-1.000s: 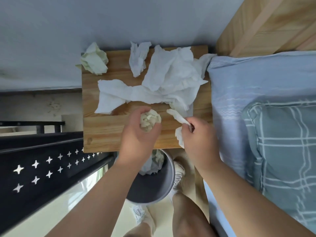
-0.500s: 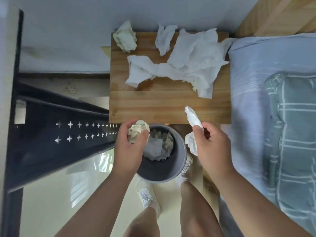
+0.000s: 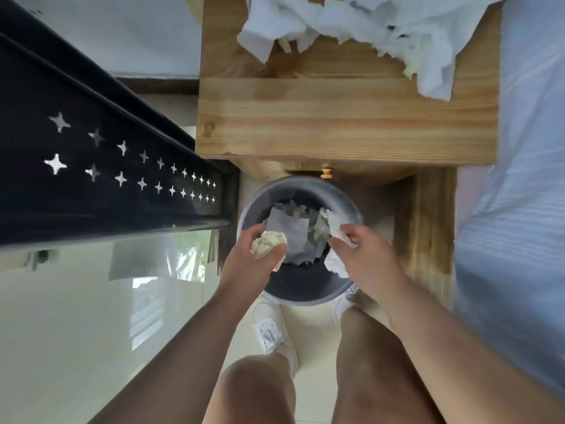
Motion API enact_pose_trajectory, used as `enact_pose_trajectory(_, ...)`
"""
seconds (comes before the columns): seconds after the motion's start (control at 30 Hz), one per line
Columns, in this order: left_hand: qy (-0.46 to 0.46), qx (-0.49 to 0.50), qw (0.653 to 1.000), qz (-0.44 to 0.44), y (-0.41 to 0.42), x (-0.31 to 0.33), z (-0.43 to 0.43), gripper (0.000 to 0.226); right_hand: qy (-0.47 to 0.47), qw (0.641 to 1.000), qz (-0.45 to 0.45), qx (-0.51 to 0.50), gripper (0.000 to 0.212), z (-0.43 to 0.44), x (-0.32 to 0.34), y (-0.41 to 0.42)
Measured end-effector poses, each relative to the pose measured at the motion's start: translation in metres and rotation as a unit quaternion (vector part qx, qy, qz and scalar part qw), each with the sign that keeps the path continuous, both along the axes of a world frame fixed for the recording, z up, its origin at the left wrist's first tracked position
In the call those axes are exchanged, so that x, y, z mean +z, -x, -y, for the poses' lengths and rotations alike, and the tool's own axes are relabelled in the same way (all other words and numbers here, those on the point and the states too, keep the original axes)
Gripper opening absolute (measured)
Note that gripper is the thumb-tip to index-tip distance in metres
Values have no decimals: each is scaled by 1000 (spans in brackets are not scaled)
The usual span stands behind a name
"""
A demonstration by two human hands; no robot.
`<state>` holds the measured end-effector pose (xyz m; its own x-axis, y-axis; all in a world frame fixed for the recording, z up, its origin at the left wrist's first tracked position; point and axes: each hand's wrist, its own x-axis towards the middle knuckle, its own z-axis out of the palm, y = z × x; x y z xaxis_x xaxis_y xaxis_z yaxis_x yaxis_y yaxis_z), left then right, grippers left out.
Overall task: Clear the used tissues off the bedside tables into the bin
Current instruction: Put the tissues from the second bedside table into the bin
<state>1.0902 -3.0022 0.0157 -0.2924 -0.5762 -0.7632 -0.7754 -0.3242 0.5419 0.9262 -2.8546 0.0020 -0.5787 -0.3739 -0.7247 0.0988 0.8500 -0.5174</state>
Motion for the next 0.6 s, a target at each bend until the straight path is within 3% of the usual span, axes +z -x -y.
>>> enact_pose_trajectory(0.13, -13, -24, 999, 35, -5, -17, -4, 70, -11, 1000, 19, -6, 47, -3, -13, -1)
enact_pose_trajectory(0.4, 15, -4, 1000, -4, 13, 20, -11, 49, 16, 999, -19, -26, 28, -2, 42, 27)
enact_pose_trajectory(0.6, 51, -34, 997, -51, 59, 83, 11, 19, 56, 997, -49, -19, 10, 19, 109, 69)
